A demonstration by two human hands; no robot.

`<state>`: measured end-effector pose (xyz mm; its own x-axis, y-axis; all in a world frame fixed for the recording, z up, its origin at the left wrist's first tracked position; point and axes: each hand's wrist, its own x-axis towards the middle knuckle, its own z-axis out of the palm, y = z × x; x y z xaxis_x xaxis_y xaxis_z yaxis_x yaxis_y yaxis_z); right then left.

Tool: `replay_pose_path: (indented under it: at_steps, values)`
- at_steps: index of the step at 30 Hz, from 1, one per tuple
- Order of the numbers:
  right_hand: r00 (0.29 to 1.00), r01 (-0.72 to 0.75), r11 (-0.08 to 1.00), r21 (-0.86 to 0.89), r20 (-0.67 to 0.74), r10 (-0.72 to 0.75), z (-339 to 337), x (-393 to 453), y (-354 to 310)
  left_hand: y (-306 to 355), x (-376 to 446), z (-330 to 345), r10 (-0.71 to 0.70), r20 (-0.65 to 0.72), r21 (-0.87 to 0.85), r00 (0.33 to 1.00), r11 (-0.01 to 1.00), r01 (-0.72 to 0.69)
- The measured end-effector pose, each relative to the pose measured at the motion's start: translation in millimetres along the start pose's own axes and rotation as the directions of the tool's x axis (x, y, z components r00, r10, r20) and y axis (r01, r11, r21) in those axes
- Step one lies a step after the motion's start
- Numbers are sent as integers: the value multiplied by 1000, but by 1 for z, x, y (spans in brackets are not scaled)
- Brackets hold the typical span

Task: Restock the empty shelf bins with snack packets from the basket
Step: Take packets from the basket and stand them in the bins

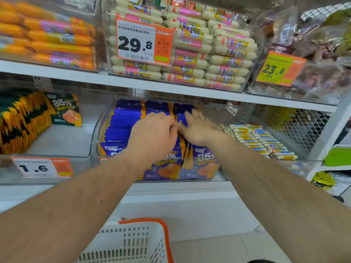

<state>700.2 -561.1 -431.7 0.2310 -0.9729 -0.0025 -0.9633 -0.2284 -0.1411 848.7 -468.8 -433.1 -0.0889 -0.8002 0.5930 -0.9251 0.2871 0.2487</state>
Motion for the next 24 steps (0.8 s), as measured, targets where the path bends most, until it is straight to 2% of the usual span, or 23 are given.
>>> replay_pose_path:
  at_steps: [3, 6, 10, 12, 14, 16, 20, 24]
  values:
    - [986, -57, 998, -29, 155, 61, 9, 13, 11, -9, 27, 1, -66, 173, 142, 983, 989, 41]
    - [966, -87, 991, -103, 233, 109, -4, 23, 7, -21, 39, 9, -132, 382, 239, 915, 970, 40]
    - [995, -41, 993, -114, 87, 51, -7, 49, -6, -31, 45, 24, -212, 622, 226, 754, 970, 87]
    - [993, -58, 991, -122, 95, 70, 1, 61, -1, -33, 47, 25, -237, 665, 239, 708, 966, 100]
    - [976, -114, 984, -140, 169, 137, 0, 66, 3, -31, 47, 25, -247, 686, 247, 685, 964, 100]
    - [967, -80, 987, -142, 228, 111, -8, 71, -7, -29, 48, 23, -262, 697, 253, 667, 961, 114]
    - [996, 47, 989, -140, 80, -36, -6, 99, -27, -28, 49, 23, -279, 705, 263, 652, 957, 125]
    - [988, -11, 985, -174, 151, 38, 6, 117, -17, -31, 47, 25, -266, 693, 262, 671, 959, 110]
